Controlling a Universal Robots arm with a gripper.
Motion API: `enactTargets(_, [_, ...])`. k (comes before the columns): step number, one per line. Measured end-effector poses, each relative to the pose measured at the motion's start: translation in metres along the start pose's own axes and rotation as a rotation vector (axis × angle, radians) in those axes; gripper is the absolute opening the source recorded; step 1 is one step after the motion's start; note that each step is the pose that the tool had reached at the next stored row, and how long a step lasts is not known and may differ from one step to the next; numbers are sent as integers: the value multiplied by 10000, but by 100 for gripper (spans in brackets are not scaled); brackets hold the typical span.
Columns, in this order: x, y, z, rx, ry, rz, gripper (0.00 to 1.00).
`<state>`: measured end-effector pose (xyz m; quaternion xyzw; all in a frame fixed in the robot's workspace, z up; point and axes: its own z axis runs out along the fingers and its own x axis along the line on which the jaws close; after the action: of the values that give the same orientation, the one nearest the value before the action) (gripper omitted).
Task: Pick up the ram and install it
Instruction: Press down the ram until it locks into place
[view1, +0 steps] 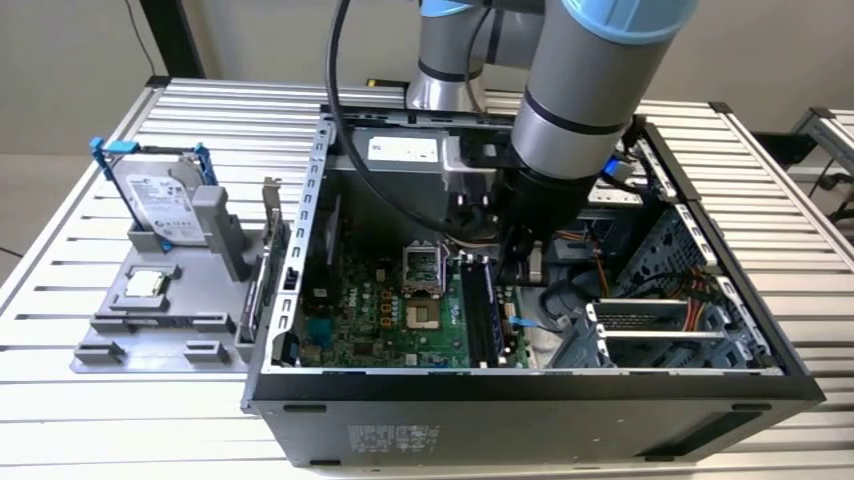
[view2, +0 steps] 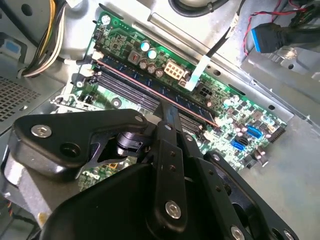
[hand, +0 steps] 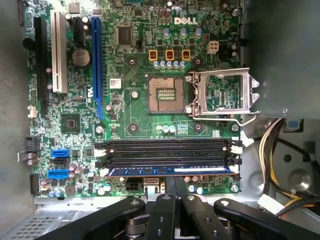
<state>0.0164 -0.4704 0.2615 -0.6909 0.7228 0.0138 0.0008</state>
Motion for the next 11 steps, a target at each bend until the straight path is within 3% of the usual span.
enactTargets(11, [-6,6,-288,3,71,2,0])
